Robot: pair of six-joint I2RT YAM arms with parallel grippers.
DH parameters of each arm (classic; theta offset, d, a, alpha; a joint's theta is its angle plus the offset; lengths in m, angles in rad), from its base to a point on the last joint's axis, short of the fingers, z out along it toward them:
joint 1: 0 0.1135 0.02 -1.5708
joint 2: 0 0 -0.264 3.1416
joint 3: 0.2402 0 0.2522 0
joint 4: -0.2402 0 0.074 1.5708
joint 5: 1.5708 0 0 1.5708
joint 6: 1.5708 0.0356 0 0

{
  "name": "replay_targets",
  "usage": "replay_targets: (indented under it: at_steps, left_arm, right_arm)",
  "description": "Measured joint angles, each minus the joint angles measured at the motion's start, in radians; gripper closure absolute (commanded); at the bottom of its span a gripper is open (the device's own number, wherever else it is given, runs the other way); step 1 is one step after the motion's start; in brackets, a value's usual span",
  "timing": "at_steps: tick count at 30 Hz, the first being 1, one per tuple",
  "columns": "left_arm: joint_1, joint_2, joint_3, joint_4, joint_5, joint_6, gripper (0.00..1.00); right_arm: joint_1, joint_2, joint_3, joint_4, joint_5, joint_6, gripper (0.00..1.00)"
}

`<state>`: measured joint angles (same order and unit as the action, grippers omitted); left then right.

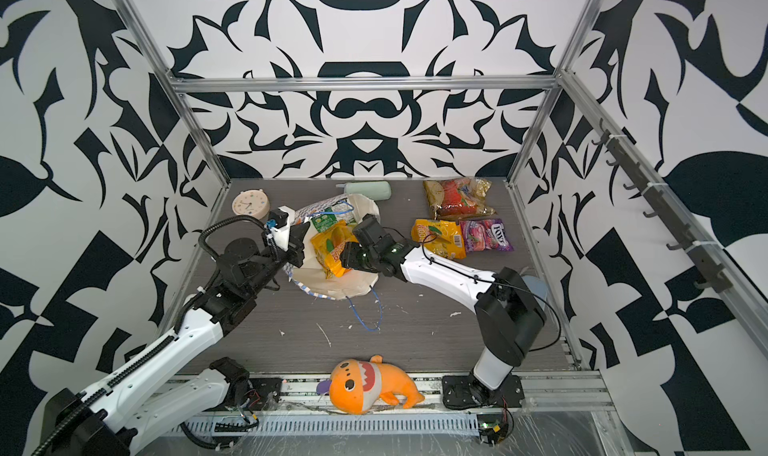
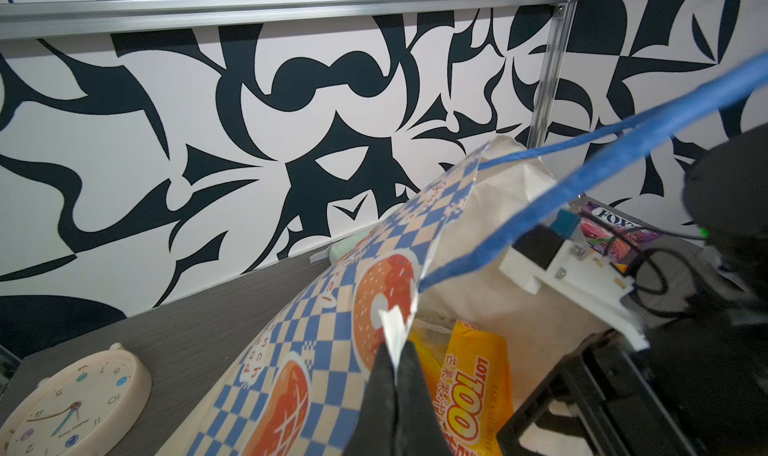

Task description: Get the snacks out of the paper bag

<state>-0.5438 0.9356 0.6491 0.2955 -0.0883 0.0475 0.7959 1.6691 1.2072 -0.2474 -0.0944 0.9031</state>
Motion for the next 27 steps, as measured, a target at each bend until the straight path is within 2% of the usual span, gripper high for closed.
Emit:
replay_targets:
  at_steps: [2, 3, 9, 12, 16, 22, 27]
  left_arm:
    - [0.0, 0.0, 0.002, 0.001, 0.001, 0.0, 1.0]
    - [0.0, 0.0, 0.003, 0.0, 0.002, 0.0, 1.0]
    - [0.0, 0.0, 0.006, 0.001, 0.004, 0.0, 1.0]
    - [0.0, 0.001, 0.007, 0.001, 0.006, -0.003, 1.0]
    - [0.0, 0.001, 0.008, 0.001, 0.008, -0.006, 1.0]
    - [0.0, 0.004, 0.008, 0.0, 0.009, -0.01, 1.0]
    - [0.0, 0.005, 0.013, 0.0, 0.015, -0.016, 1.0]
  right_arm:
    - [0.0, 0.013, -0.006, 0.012, 0.008, 0.036, 0.05]
    - [0.0, 0.017, -0.014, 0.026, 0.012, 0.056, 0.04]
    - [0.002, 0.041, -0.072, 0.156, 0.043, 0.125, 0.08]
    - [0.003, 0.043, -0.115, 0.268, 0.073, 0.151, 0.17]
    - [0.005, 0.061, -0.169, 0.412, 0.127, 0.185, 0.2]
    - [0.011, 0.158, -0.162, 0.526, 0.172, 0.22, 0.16]
    - [0.014, 0.222, -0.156, 0.623, 0.204, 0.259, 0.17]
